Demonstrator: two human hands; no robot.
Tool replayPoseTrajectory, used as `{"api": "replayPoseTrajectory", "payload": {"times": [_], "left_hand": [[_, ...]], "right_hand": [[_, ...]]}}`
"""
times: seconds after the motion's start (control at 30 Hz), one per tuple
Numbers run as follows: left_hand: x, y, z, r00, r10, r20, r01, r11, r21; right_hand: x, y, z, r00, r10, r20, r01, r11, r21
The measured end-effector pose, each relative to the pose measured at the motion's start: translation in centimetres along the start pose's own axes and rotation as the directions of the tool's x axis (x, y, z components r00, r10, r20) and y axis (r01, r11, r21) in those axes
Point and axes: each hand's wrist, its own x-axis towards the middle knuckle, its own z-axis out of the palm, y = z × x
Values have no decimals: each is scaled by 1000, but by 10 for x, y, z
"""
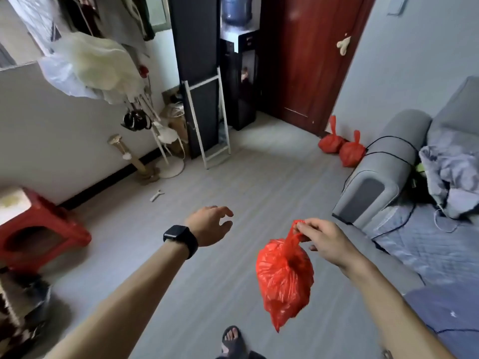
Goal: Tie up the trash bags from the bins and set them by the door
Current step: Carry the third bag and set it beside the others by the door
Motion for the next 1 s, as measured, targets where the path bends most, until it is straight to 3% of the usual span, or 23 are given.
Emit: {"api": "replayPoseTrajectory", "payload": {"times": [0.27, 0.37, 0.63, 1.0], "left_hand": [[228, 33, -55, 982, 162, 98, -168, 984, 56], [314, 54, -61, 975, 189, 120, -200, 976, 84], [532, 134, -103, 966, 220, 134, -234, 967, 100], [787, 176, -122, 950, 244, 192, -265, 960, 94]], "right_hand": [[161, -52, -83, 963, 42, -267, -36, 999, 26], [230, -54, -120, 949, 45, -312, -9, 993, 117], [415, -75, -232, 941, 74, -331, -19, 986, 166], [638, -101, -338, 927, 138, -348, -80, 981, 176]]}}
